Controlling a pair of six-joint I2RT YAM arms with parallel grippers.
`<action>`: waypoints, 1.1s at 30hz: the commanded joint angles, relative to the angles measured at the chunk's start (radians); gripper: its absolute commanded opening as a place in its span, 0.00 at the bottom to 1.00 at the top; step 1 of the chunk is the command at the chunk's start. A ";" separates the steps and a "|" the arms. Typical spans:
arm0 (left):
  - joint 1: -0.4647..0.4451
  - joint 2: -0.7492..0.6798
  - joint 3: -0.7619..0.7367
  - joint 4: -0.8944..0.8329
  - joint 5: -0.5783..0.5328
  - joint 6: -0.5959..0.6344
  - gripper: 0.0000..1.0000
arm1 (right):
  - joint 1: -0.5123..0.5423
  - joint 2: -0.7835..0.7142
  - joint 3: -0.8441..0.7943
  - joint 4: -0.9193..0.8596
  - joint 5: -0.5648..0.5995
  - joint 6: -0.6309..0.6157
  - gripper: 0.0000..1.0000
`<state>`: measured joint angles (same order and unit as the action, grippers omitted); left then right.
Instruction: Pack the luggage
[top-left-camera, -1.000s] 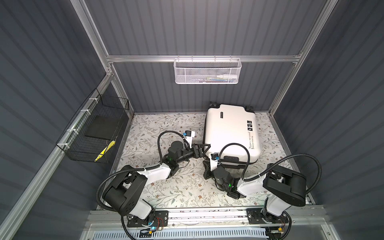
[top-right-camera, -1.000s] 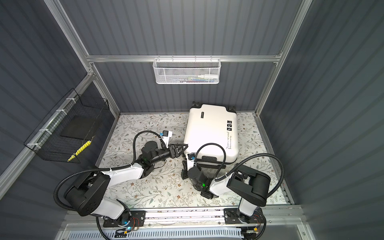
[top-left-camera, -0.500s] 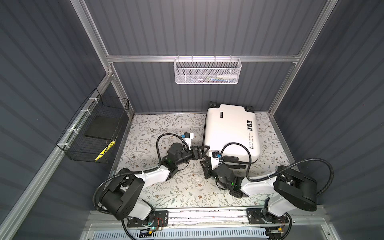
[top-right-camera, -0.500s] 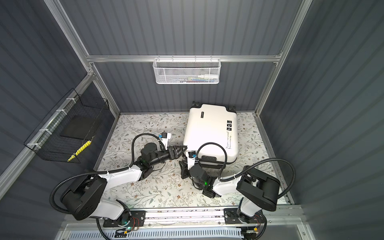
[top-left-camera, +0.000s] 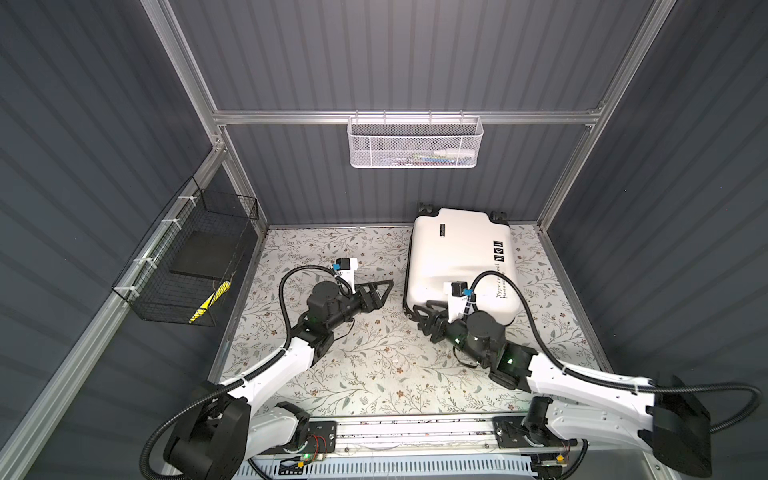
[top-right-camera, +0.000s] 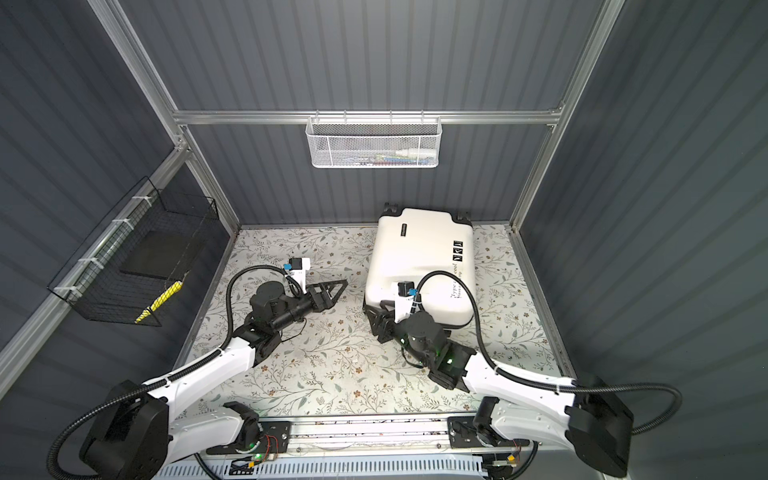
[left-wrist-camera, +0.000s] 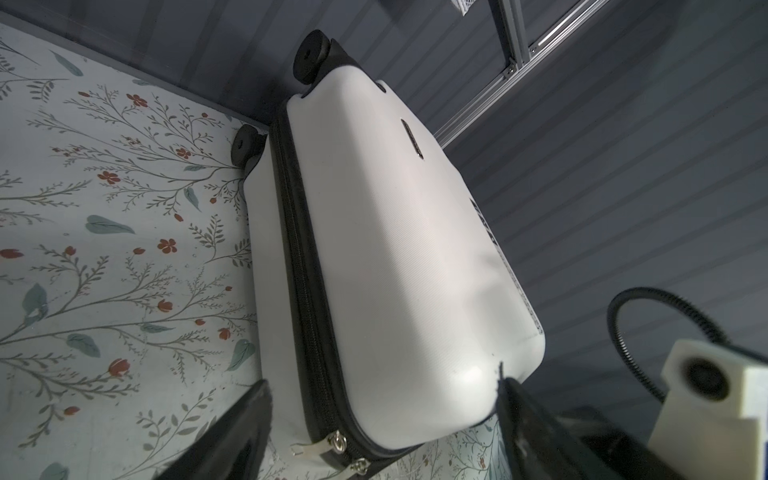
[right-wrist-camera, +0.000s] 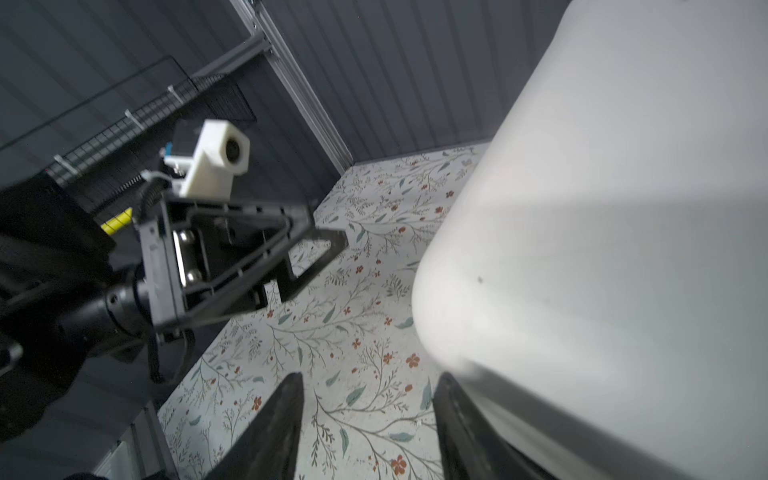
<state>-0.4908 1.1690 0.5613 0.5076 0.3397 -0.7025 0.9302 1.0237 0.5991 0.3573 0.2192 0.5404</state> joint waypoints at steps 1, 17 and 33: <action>0.004 -0.032 -0.027 -0.098 0.008 0.113 0.85 | -0.084 -0.080 0.074 -0.268 -0.063 -0.026 0.59; 0.022 -0.022 0.038 -0.255 -0.062 0.199 0.88 | -1.013 -0.209 0.257 -0.741 -0.398 0.075 0.78; 0.286 -0.018 0.125 -0.358 0.053 0.200 0.90 | -1.244 0.398 0.396 -0.557 -0.696 0.177 0.75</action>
<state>-0.2462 1.1645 0.6460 0.1905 0.3298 -0.5224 -0.3370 1.3846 0.9550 -0.2386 -0.4103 0.7139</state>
